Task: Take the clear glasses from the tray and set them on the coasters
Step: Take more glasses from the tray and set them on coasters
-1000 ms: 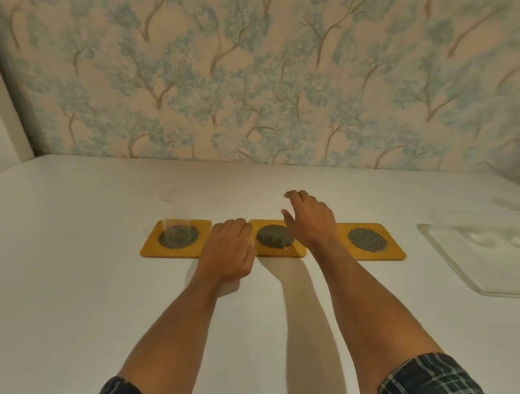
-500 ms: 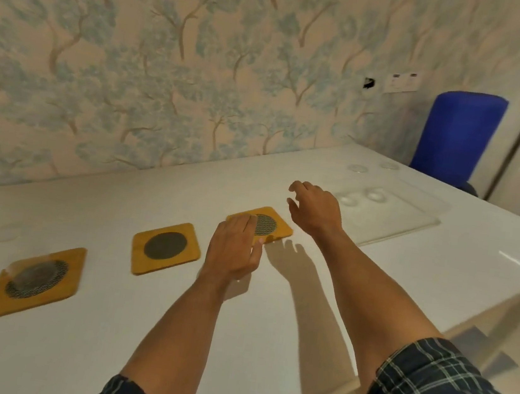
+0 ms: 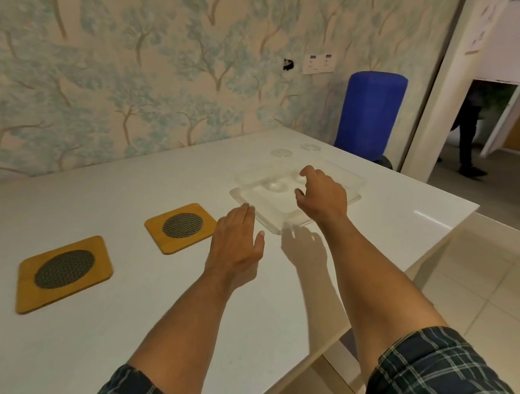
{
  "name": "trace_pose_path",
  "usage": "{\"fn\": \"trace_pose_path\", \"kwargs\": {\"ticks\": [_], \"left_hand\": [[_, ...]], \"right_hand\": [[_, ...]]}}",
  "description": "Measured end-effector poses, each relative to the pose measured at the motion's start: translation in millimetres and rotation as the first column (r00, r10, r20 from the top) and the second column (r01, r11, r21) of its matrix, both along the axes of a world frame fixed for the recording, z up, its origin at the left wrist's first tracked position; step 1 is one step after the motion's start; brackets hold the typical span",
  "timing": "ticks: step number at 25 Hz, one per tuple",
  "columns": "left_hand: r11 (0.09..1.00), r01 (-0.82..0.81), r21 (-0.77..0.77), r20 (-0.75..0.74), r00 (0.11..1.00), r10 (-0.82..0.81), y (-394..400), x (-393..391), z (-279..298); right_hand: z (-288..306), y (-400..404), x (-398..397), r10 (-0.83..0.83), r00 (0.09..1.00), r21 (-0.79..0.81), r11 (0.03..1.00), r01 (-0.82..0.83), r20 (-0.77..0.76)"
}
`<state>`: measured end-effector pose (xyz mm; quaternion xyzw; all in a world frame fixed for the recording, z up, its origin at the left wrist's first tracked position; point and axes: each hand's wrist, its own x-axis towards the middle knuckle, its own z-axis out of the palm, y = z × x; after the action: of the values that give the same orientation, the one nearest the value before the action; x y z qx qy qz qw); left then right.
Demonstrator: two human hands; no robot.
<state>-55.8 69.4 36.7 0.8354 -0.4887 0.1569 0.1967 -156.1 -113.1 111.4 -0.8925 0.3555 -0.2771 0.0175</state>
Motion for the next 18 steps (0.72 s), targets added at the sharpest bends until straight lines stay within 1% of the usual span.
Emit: {"fn": "trace_pose_path", "kwargs": {"ticks": [4, 6, 10, 14, 18], "left_hand": [[0.994, -0.071, -0.084, -0.093, 0.994, 0.064, -27.3, -5.4, -14.3], [0.989, -0.110, -0.099, -0.126, 0.987, 0.097, -40.2, -2.0, -17.9], [0.982, -0.150, -0.117, -0.160, 0.978, 0.131, -56.9, 13.6, -23.9], [0.989, -0.121, -0.085, -0.218, 0.971, 0.100, -62.1, 23.9, -38.6], [0.995, -0.102, 0.002, -0.278, 0.956, 0.098, -68.7, 30.2, -43.3]], "right_hand": [[-5.5, -28.6, -2.8, -0.052, 0.998, 0.055, 0.997, 0.053, -0.021], [-4.9, -43.6, 2.3, -0.063, 0.997, 0.088, 0.994, 0.067, -0.044], [4.1, -68.3, 19.6, -0.086, 0.996, 0.187, 0.978, 0.086, -0.009], [5.7, -82.4, 50.0, -0.076, 0.997, 0.203, 0.976, 0.074, 0.005], [1.3, -82.2, 86.5, -0.036, 0.997, 0.174, 0.984, 0.047, -0.066]]}}
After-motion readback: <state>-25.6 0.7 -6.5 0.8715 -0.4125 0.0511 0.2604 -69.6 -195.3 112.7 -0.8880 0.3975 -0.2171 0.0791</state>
